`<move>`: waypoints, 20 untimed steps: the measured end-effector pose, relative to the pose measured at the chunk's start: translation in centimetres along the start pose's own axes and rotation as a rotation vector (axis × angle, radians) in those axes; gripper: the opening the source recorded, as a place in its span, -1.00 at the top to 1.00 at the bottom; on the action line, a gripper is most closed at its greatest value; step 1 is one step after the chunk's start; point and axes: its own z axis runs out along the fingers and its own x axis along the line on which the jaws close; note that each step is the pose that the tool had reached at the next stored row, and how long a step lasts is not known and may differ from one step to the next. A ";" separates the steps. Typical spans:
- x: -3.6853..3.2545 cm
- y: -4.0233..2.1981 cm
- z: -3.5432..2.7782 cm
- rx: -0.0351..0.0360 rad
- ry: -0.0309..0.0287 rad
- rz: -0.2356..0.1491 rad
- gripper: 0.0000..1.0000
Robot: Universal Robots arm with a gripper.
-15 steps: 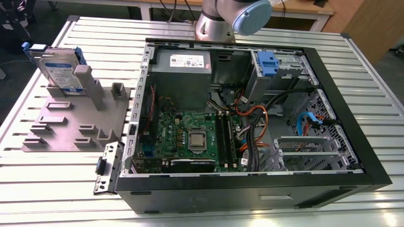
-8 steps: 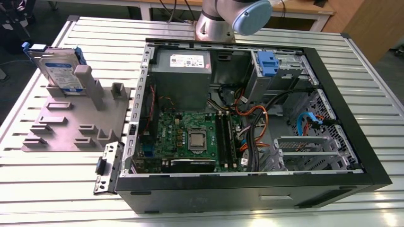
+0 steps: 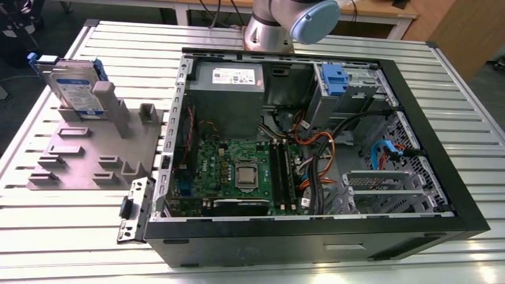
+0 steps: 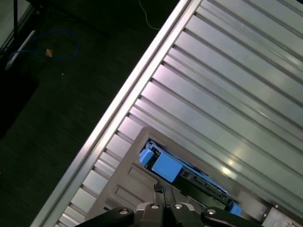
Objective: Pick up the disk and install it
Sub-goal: 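Pick up the disk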
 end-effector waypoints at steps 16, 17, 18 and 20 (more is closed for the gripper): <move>0.00 0.00 0.03 -0.0047 0.0089 -0.198 0.79; 0.00 0.00 0.03 -0.0050 0.0096 -0.215 0.79; 0.00 0.00 0.03 -0.0053 0.0103 -0.229 0.79; 0.00 0.00 0.03 -0.0058 0.0111 -0.249 0.79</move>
